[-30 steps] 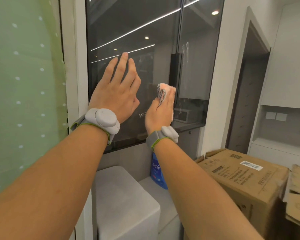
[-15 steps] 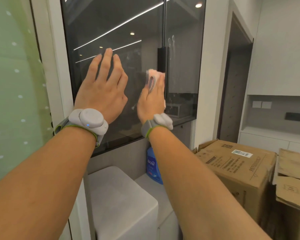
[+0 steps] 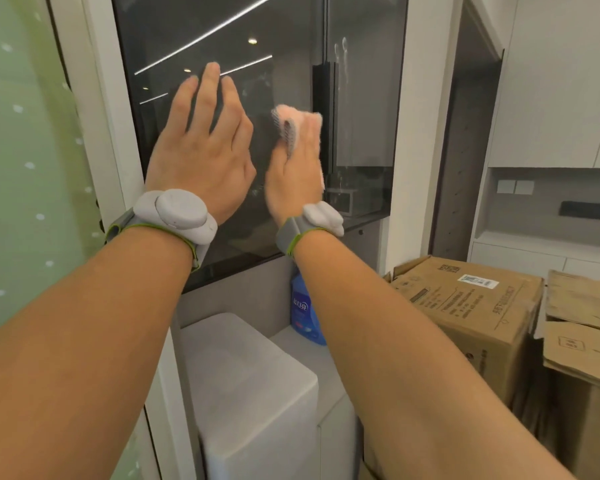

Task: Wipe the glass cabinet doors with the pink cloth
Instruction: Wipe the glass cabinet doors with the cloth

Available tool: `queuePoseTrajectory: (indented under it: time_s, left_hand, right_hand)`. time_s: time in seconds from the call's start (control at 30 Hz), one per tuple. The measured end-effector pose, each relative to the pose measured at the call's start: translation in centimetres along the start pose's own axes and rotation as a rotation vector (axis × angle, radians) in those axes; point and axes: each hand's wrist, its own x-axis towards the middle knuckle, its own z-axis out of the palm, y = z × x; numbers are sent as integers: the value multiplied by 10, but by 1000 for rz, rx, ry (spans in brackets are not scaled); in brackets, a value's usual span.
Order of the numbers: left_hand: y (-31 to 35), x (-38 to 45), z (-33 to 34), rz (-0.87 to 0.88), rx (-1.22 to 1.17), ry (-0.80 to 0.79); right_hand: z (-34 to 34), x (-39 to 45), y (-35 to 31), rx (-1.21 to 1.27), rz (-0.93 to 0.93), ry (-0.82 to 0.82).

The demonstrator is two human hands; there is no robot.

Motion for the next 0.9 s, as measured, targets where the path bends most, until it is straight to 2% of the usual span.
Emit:
queuePoseTrajectory:
  time_s: [0.17, 0.27, 0.37, 0.43, 0.6, 0.77, 0.83, 0.9]
  left_hand:
    - [1, 0, 2, 11, 2, 3]
    - [1, 0, 1, 9, -14, 6]
    - [2, 0, 2, 10, -9, -5]
    - [2, 0, 4, 16, -1, 4]
    - [1, -1, 6, 11, 6, 0]
    - [1, -1, 6, 10, 12, -3]
    - [2, -2, 4, 13, -4, 7]
    - [2, -2, 5, 7, -18, 7]
  right_hand:
    - [-6, -61, 53, -124, 260, -76]
    - [-5, -81, 58, -119, 376, -57]
    - [-5, -68, 41, -105, 114, -21]
    - [4, -49, 27, -61, 42, -20]
    - [10, -49, 36, 5, 138, 8]
    - [5, -98, 42, 71, 437, 49]
    - [1, -86, 28, 40, 392, 75]
    - [0, -66, 10, -1, 182, 32]
